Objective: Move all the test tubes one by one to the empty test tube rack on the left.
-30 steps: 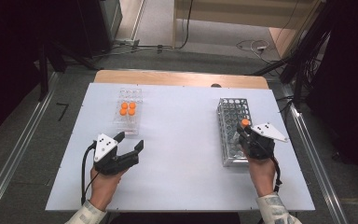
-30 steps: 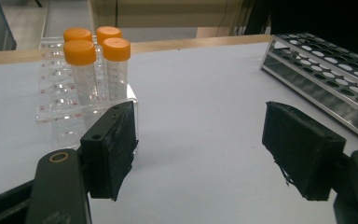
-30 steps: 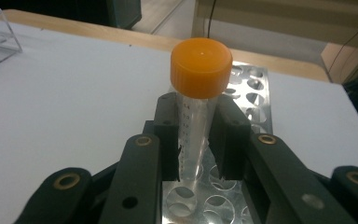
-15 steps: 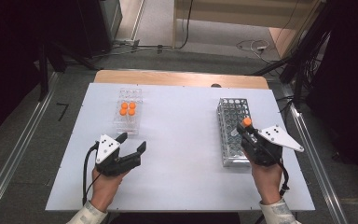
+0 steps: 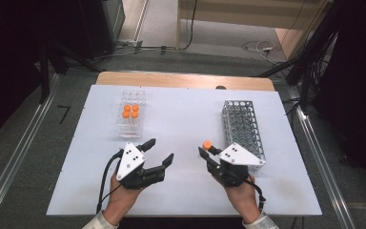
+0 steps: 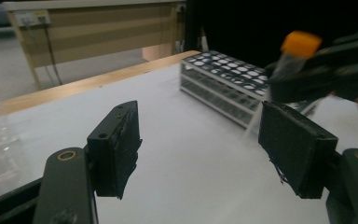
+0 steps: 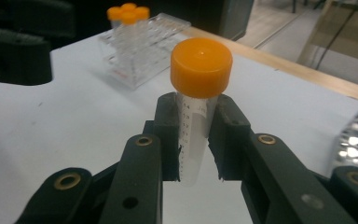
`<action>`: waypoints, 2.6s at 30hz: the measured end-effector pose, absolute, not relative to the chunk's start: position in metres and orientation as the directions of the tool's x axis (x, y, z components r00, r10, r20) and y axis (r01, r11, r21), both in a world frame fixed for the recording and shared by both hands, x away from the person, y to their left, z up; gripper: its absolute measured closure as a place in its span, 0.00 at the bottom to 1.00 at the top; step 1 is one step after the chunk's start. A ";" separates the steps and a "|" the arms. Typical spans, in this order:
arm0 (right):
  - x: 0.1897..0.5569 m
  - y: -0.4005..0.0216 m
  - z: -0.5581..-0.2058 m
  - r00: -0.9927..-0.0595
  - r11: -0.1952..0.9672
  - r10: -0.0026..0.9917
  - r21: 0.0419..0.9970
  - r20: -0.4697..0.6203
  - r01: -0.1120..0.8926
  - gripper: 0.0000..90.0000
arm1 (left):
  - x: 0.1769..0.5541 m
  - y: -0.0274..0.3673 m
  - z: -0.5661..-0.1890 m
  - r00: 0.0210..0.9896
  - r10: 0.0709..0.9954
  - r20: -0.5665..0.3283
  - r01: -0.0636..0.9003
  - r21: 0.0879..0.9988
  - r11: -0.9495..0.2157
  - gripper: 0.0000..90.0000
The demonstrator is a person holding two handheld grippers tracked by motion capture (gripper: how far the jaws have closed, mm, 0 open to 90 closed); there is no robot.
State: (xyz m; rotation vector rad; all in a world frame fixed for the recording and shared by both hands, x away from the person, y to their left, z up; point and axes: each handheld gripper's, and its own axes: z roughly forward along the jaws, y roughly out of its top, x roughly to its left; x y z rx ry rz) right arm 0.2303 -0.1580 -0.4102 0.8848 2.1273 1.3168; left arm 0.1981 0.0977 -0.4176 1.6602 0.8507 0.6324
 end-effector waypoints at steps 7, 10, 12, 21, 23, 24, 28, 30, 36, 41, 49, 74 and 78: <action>0.225 -0.128 -0.426 -0.735 0.390 0.673 0.881 -0.075 0.267 0.80 | 0.195 0.076 -0.414 0.671 0.741 0.003 0.186 0.967 -0.172 0.45; 0.222 -0.121 -0.429 -0.753 0.408 0.653 0.876 -0.084 0.256 0.80 | 0.198 0.072 -0.418 0.686 0.727 -0.001 0.196 0.963 -0.184 0.50; 0.221 -0.118 -0.431 -0.758 0.411 0.648 0.874 -0.080 0.259 0.80 | 0.200 0.071 -0.420 0.695 0.719 -0.003 0.200 0.961 -0.190 0.54; 0.218 -0.112 -0.434 -0.773 0.429 0.629 0.866 -0.082 0.258 0.80 | 0.203 0.067 -0.425 0.708 0.706 -0.007 0.213 0.955 -0.205 0.74; 0.218 -0.112 -0.434 -0.772 0.427 0.630 0.867 -0.079 0.259 0.80 | 0.203 0.067 -0.426 0.709 0.705 -0.011 0.215 0.955 -0.202 0.76; 0.218 -0.112 -0.435 -0.773 0.426 0.630 0.867 -0.078 0.260 0.80 | 0.203 0.068 -0.426 0.710 0.704 -0.010 0.217 0.954 -0.205 0.76; 0.219 -0.112 -0.435 -0.772 0.422 0.633 0.865 -0.066 0.272 0.80 | 0.205 0.068 -0.427 0.713 0.701 -0.022 0.221 0.955 -0.195 0.77; 0.220 -0.113 -0.436 -0.776 0.422 0.628 0.865 -0.063 0.272 0.79 | 0.206 0.069 -0.428 0.713 0.700 -0.034 0.232 0.954 -0.190 0.78; 0.227 -0.116 -0.438 -0.774 0.414 0.633 0.851 -0.013 0.324 0.52 | 0.209 0.074 -0.429 0.698 0.714 -0.045 0.243 0.954 -0.177 0.78; 0.234 -0.125 -0.442 -0.759 0.412 0.651 0.830 0.021 0.376 0.34 | 0.214 0.088 -0.427 0.661 0.747 -0.073 0.262 0.955 -0.138 0.78; 0.237 -0.155 -0.441 -0.728 0.393 0.685 0.823 0.035 0.409 0.28 | 0.224 0.121 -0.422 0.582 0.806 -0.108 0.286 0.955 -0.078 0.78; 0.228 -0.217 -0.433 -0.648 0.312 0.760 0.844 0.054 0.436 0.28 | 0.251 0.216 -0.398 0.322 0.935 -0.147 0.262 0.963 0.062 0.78; 0.228 -0.220 -0.432 -0.643 0.306 0.764 0.846 0.055 0.437 0.28 | 0.259 0.220 -0.396 0.290 0.948 -0.134 0.252 0.966 0.060 0.78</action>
